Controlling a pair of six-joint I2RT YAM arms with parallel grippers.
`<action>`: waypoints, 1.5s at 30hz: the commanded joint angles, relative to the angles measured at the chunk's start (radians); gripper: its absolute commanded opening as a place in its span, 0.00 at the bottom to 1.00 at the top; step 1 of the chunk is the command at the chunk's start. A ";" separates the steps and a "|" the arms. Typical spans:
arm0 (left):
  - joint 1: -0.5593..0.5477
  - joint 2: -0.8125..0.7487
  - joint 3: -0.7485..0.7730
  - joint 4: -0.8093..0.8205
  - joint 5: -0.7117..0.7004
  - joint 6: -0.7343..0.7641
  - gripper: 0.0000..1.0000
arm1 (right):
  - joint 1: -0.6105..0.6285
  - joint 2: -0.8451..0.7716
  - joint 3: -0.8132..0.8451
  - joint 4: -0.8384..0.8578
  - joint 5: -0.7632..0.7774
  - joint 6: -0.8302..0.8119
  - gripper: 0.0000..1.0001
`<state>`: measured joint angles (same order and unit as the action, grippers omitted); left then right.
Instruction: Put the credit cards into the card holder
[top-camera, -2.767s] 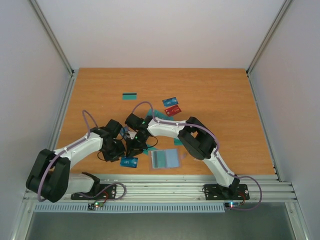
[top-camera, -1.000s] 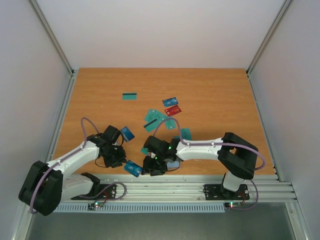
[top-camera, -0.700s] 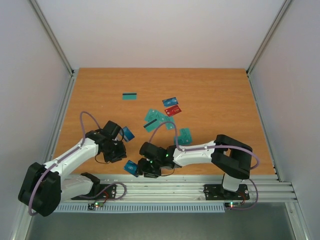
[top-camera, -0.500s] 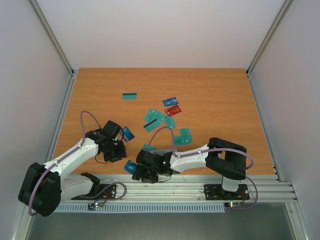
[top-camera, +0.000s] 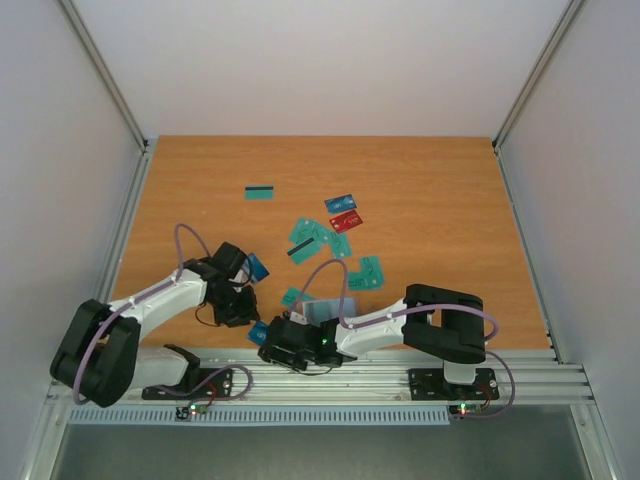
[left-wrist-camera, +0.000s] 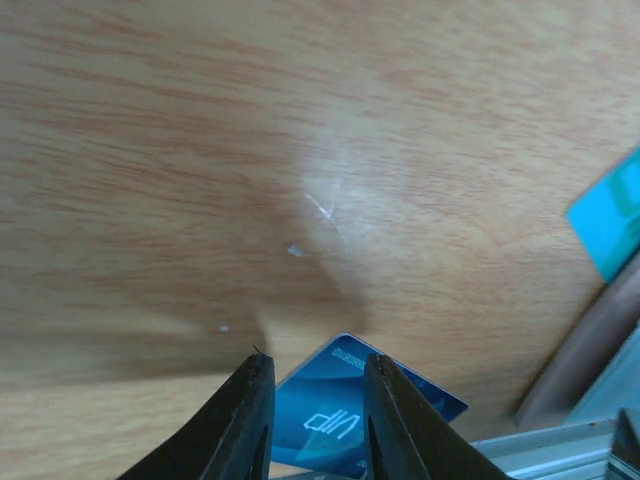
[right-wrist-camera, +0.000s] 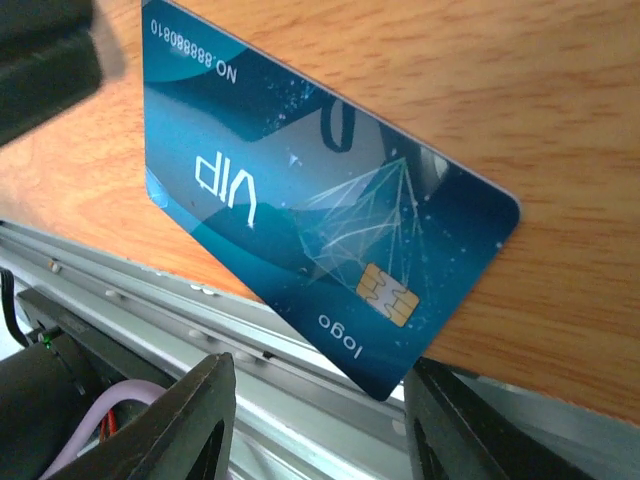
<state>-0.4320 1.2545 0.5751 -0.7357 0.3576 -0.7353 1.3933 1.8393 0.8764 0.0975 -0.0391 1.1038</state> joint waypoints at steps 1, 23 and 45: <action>0.007 0.067 -0.034 0.080 0.050 0.021 0.26 | 0.024 0.029 -0.030 0.031 0.085 0.041 0.48; 0.007 0.135 -0.075 0.110 0.044 0.000 0.24 | 0.003 0.020 -0.101 0.145 0.116 0.006 0.24; 0.037 -0.059 0.003 -0.002 0.007 -0.020 0.24 | -0.040 -0.053 -0.105 0.167 0.050 -0.096 0.01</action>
<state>-0.4129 1.2667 0.5396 -0.6434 0.4374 -0.7555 1.3842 1.8187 0.7937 0.2626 -0.0120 1.0630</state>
